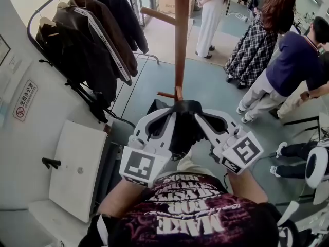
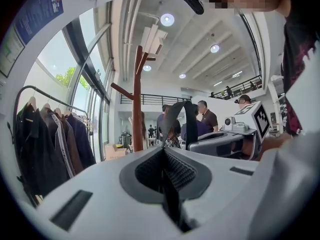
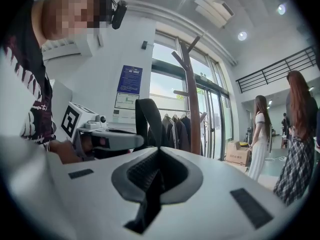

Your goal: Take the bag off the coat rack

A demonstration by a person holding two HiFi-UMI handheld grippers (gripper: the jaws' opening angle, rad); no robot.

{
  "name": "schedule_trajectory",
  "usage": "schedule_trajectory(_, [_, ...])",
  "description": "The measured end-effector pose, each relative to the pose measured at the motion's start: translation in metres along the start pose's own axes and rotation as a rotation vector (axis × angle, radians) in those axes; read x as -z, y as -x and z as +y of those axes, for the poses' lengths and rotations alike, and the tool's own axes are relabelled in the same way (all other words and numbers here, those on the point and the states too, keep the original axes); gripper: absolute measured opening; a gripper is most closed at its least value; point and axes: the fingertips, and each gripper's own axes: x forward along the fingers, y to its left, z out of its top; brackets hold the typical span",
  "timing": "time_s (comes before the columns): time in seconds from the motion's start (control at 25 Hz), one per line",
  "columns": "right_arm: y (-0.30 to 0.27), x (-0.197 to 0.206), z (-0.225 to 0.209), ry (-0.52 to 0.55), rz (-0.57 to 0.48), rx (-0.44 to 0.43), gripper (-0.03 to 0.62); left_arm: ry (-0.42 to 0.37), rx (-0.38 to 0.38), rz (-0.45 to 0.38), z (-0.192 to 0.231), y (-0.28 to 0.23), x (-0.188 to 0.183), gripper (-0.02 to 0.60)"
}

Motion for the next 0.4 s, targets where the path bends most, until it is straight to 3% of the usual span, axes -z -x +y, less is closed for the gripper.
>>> schedule_trajectory(0.4, [0.0063,-0.0054,0.0063,0.011,0.011,-0.013,0.01,-0.003,0.009,-0.005,-0.0057,0.0043,-0.0059,0.009])
